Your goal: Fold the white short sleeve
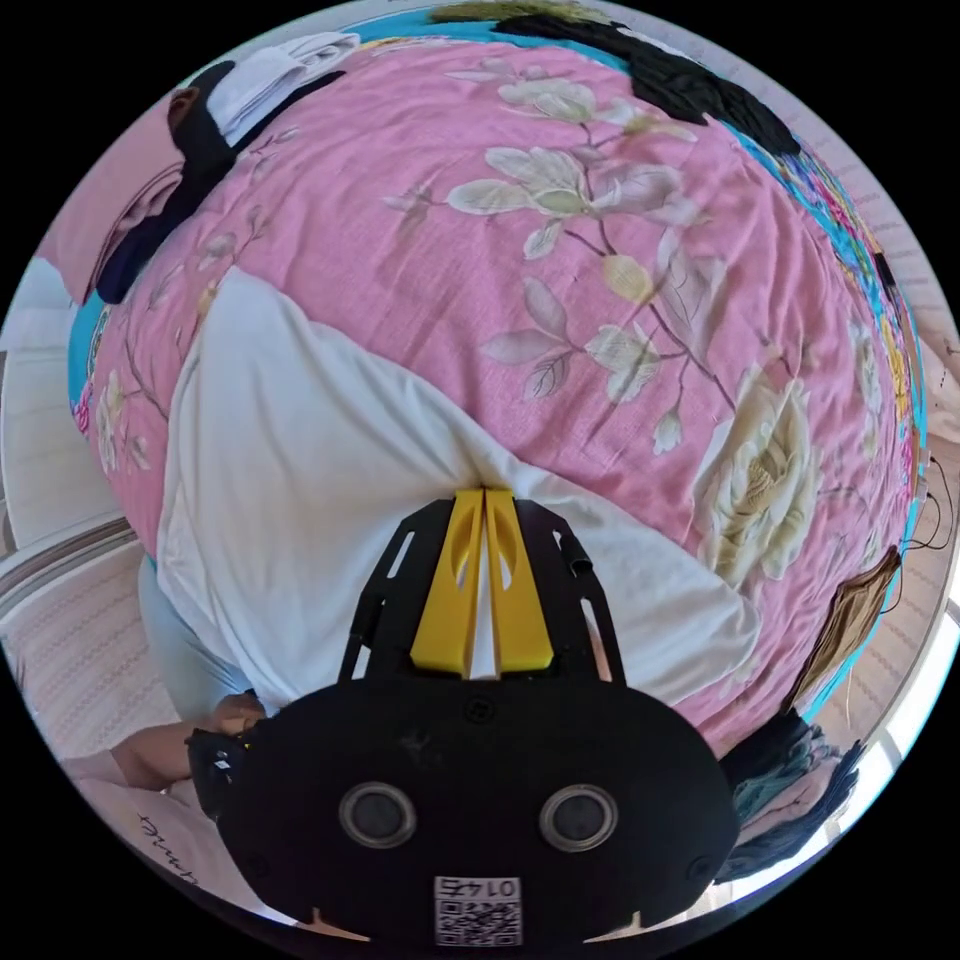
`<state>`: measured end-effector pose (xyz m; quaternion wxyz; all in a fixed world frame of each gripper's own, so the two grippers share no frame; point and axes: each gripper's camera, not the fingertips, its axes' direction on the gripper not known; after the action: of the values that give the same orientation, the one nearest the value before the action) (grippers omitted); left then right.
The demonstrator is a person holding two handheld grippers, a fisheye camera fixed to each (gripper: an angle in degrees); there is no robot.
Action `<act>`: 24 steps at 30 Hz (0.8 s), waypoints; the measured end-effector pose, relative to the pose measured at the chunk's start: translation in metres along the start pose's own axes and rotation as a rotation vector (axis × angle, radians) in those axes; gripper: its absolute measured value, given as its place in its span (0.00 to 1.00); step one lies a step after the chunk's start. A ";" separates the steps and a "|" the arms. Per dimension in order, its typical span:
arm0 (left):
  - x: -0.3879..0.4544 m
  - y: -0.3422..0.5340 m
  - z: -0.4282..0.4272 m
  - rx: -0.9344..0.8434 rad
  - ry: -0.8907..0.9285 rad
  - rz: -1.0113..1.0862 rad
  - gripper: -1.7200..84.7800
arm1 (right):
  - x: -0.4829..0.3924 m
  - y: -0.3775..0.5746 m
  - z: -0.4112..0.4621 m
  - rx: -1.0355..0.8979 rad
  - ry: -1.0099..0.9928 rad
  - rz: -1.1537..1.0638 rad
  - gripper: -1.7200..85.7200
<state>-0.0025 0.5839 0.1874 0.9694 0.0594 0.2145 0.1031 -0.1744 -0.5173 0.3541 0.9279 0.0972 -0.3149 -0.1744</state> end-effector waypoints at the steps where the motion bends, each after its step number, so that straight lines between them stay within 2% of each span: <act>1: 0.003 0.003 0.002 -0.003 0.003 -0.003 0.01 | 0.008 -0.005 -0.004 -0.039 -0.024 -0.006 0.01; 5: 0.010 0.018 0.007 0.038 0.016 0.028 0.01 | 0.035 -0.003 -0.019 -0.059 -0.090 0.040 0.01; 8: 0.011 0.024 0.008 0.044 0.055 0.032 0.01 | 0.055 0.022 -0.036 0.047 -0.135 0.104 0.01; 11: 0.017 0.024 0.000 0.058 0.041 0.051 0.03 | 0.076 0.070 -0.064 0.202 -0.188 0.071 0.01; 15: 0.035 0.029 -0.026 0.176 -0.010 0.057 0.09 | 0.121 0.188 -0.104 0.384 -0.368 0.069 0.02; 17: 0.044 0.029 -0.029 0.186 0.005 0.049 0.10 | 0.146 0.256 -0.115 0.456 -0.377 0.141 0.03; 21: 0.074 0.022 -0.027 0.175 -0.073 0.039 0.24 | 0.188 0.409 -0.125 0.591 -0.307 0.324 0.16; 24: 0.098 0.017 -0.032 0.217 -0.091 0.078 0.26 | 0.207 0.477 -0.118 0.577 -0.299 0.433 0.17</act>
<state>0.0676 0.6246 0.1216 0.9613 0.1769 0.1779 0.1140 0.1771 -0.1498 0.5142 0.8216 0.2587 -0.4962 0.1088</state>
